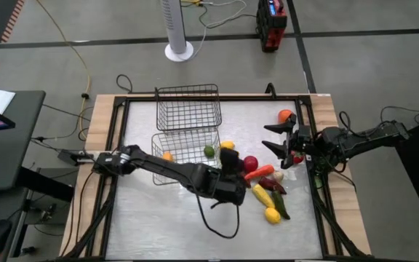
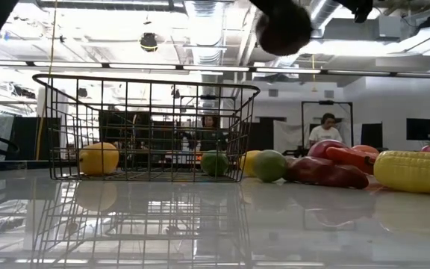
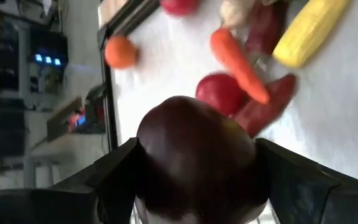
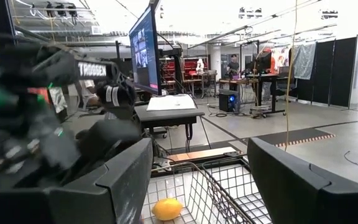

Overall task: Sort produce into baskets
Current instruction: Put the red apple into the brown wire basket

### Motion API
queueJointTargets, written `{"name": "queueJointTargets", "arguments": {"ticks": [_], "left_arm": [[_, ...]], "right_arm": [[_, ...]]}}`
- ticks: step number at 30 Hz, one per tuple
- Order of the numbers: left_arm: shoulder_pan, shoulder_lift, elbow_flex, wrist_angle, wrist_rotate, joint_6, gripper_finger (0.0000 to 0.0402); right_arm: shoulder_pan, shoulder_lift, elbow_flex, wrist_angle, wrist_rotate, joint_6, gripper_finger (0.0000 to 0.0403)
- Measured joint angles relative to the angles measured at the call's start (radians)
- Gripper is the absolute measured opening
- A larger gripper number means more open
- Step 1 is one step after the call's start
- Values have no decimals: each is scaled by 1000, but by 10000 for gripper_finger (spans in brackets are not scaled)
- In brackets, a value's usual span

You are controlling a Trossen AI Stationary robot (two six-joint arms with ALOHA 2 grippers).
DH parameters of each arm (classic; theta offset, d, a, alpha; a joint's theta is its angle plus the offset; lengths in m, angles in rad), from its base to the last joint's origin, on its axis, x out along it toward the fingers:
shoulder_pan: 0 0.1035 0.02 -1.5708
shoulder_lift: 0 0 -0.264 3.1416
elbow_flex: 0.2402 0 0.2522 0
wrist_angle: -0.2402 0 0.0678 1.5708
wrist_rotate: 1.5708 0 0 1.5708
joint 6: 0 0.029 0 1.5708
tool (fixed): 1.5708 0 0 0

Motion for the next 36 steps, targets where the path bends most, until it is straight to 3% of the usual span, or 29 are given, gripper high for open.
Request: {"name": "queueJointTargets", "arguments": {"ticks": [4,9,17,20,29,36], "left_arm": [[31,-47,-13,-172,9,-135,276],[72,-92,-140,-313,10,-295,276],[86,-223,-572,-103,31,-329,277],[86,-278,-668,-34,13,-330,277],[86,-403,-708,79,8,-353,305],[90,-408,-709,91,95,-339,344]], "right_arm": [[0,0,0,-5,0,0,292],[0,1,0,-5,0,1,292],[0,1,0,-9,0,9,292],[0,1,0,-9,0,11,292],[0,1,0,-3,0,10,292],[0,1,0,-3,0,10,292]]}}
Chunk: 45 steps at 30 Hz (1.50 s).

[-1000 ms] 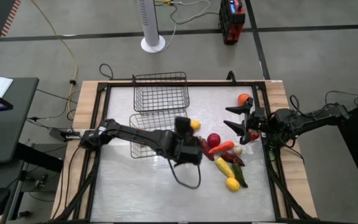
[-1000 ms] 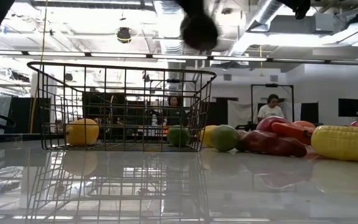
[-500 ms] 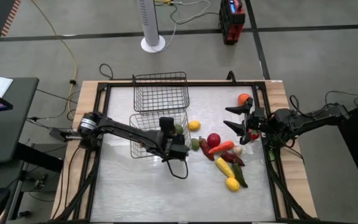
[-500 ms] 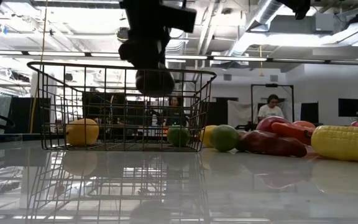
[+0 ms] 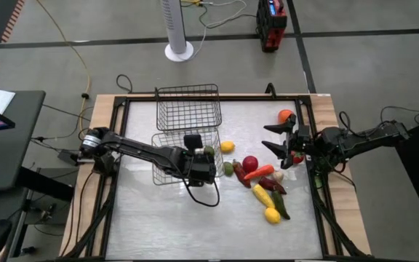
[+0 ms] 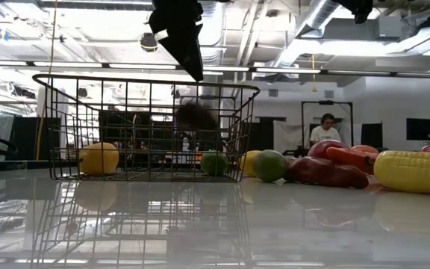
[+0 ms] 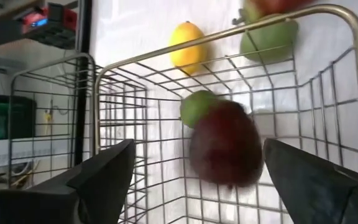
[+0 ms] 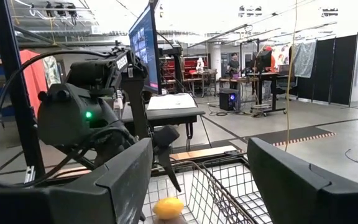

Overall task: Sort produce into baskets
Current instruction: Put the red apple into the brown wire basket, then put the carrot into the black wire basket

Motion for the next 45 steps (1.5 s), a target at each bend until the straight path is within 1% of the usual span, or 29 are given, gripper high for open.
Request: {"name": "queueJointTargets", "arguments": {"ticks": [4,6,8,11,13,16,19,23,27,32,38,43,45], "left_arm": [[4,2,0,11,-17,3,347],[5,2,0,41,-13,4,347],[6,2,0,101,28,26,347],[5,2,0,237,148,75,347],[4,2,0,335,203,102,347],[5,3,0,449,225,132,347],[7,26,2,511,263,141,348],[8,89,0,505,314,128,348],[4,162,17,483,312,146,348],[0,239,136,392,303,166,348],[-1,322,270,320,306,166,348],[-5,405,353,273,302,187,348],[-11,433,374,269,272,207,348]], "right_arm": [[0,0,0,0,0,0,292],[0,0,0,0,0,-2,292],[0,0,0,0,0,-3,292],[0,0,0,1,0,-3,292],[0,0,0,1,0,-3,292],[0,0,0,1,0,-3,292],[0,0,0,0,0,-3,292],[0,0,0,-5,0,-3,292],[-9,0,0,-9,0,-2,292],[-21,0,0,-8,0,1,292],[-20,0,0,-17,0,2,292],[-20,0,0,-17,0,3,292],[-20,0,0,-17,0,3,292]]}}
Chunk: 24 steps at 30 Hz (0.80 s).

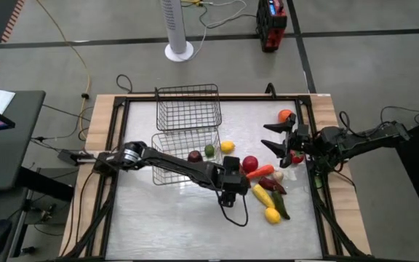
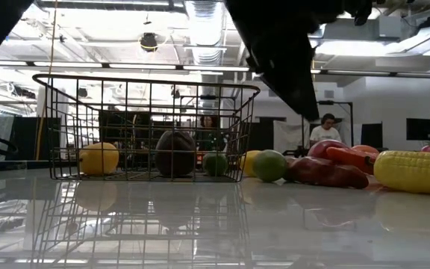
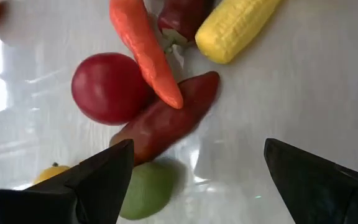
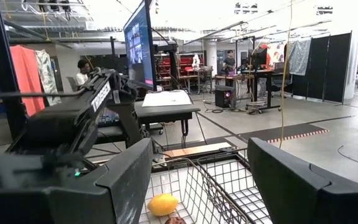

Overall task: Sort produce into baskets
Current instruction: Put the carrot into the black wire basket

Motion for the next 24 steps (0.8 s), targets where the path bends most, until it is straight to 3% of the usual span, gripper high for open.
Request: {"name": "queueJointTargets", "arguments": {"ticks": [7,17,24], "left_arm": [[-14,33,9,59,-151,79,348],[-22,70,0,186,-101,65,348],[-26,121,2,226,-134,136,348]], "right_arm": [[0,0,0,0,0,-1,292],[0,0,0,2,0,6,292],[0,0,0,2,0,6,292]]}}
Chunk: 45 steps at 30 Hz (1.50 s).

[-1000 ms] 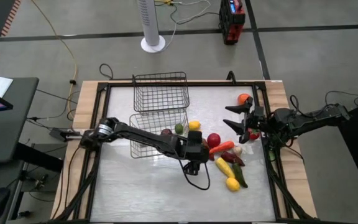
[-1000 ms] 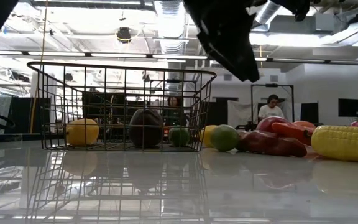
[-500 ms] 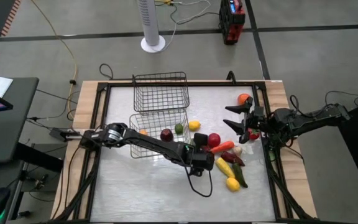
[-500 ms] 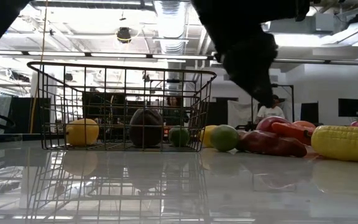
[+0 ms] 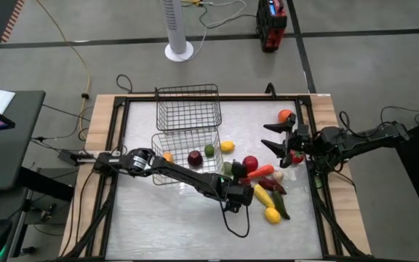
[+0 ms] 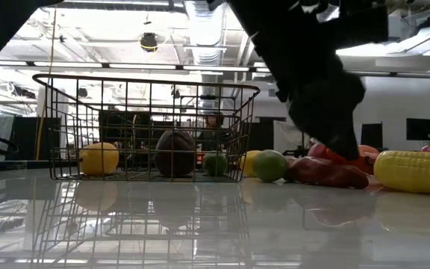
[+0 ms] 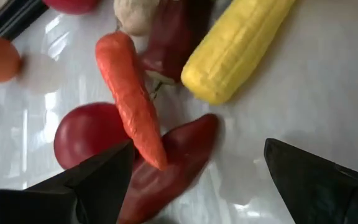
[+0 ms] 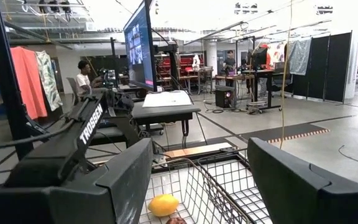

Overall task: Sort produce into baskets
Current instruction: Put the carrot into the black wire basket

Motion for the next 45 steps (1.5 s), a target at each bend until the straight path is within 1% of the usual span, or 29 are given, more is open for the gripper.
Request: {"name": "queueJointTargets", "arguments": {"ticks": [3,6,8,11,15,18,22,26,31,34,37,45], "left_arm": [[21,2,0,1,10,-17,347],[45,2,0,8,66,-49,337],[59,2,0,10,105,-71,321],[77,2,0,32,140,-94,286],[89,2,0,52,152,-101,237],[99,2,0,57,168,-116,207],[116,2,-1,46,230,-157,182],[128,2,-1,24,278,-189,171],[130,2,-2,7,281,-193,162],[129,2,-2,2,278,-188,145],[130,2,-2,2,278,-181,119],[130,2,-2,19,277,-177,33]], "right_arm": [[0,0,0,-1,0,0,292],[0,0,0,-1,0,0,292],[0,0,0,-1,0,0,292],[0,0,0,0,0,0,292],[0,0,0,-1,0,0,292],[0,0,0,-1,0,0,292],[0,0,0,-1,0,0,292],[0,0,0,-1,0,-1,292],[0,0,0,-1,0,-1,292],[0,0,0,0,0,-1,292],[0,0,0,-1,0,-1,292],[0,0,0,-1,0,-1,292]]}}
